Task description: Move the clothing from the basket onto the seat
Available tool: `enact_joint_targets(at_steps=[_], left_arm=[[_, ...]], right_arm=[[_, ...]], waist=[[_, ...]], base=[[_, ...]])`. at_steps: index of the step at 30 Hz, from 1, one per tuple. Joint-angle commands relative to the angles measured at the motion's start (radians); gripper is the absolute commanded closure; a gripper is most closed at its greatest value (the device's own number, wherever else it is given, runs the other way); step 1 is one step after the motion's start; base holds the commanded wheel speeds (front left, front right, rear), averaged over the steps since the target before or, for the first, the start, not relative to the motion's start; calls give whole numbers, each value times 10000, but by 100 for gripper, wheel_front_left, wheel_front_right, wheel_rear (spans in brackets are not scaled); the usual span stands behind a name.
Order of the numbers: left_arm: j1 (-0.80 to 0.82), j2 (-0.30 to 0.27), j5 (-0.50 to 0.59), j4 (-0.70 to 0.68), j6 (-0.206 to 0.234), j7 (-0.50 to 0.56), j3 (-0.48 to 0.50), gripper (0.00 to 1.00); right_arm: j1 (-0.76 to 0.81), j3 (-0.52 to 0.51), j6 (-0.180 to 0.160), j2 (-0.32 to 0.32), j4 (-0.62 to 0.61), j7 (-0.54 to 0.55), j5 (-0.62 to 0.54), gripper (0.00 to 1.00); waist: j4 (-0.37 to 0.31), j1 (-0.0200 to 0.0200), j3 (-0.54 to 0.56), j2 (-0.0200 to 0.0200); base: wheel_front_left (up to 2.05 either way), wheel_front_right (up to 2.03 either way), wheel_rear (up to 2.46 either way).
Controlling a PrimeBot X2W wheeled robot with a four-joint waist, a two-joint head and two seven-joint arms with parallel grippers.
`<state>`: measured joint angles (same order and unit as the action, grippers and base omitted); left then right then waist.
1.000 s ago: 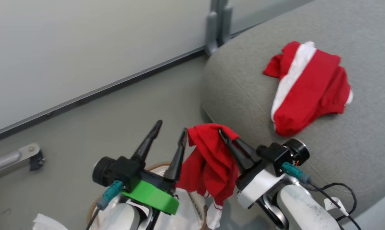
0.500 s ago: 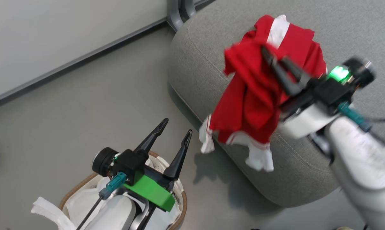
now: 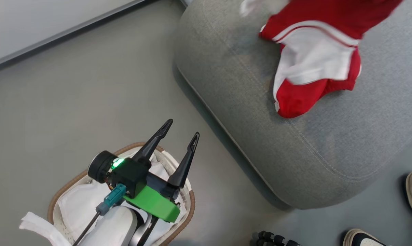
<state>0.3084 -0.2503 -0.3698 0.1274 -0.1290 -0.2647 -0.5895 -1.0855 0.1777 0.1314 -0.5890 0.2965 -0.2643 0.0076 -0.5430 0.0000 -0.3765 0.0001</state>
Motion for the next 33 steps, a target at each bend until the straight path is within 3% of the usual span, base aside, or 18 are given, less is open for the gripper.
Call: enact_joint_targets(at_steps=[1,7,16,22,29,30,31,33], left_arm=[[251,-151,41,-99,-31,7,-59,0],[704,-344,78,-315,-31,7,-307,0],[1426,-661,51,-473,-31,7,-520,0],[1606,-553,-8,-407,-31,7,-698,0],[1298,-274,-116,-184,-31,7,-511,0],[1202,-228,-131,-131,-31,7,-370,0],[1102,-171,-118,-98,-31,7,-226,0],[946,-39,-65,-12,-31,7,-71,0]], right_arm=[[-122,-166,-14,-39,333,1,-142,100],[435,-893,-14,191,1816,1,-276,100],[2137,-2603,-14,1533,3616,1,-474,100],[3433,-4008,-14,2799,3945,0,-515,100],[4862,-4021,-14,3917,3324,0,-762,100],[5023,-3922,-14,3984,3210,0,-817,78],[5182,-3798,-14,4078,3062,0,-816,0],[5496,-3564,-14,4240,2791,0,-842,0]], waist=[[419,0,-471,-1],[926,0,-1229,-1],[1522,0,-2210,-1],[1640,0,-2133,-1],[1626,0,-1558,-1],[1619,0,-1471,-1],[1601,0,-1340,-1],[1607,0,-1106,-1]], base=[[0,0,0],[0,0,0],[0,0,0],[0,0,0],[0,0,0],[0,0,0],[0,0,0],[0,0,0]])
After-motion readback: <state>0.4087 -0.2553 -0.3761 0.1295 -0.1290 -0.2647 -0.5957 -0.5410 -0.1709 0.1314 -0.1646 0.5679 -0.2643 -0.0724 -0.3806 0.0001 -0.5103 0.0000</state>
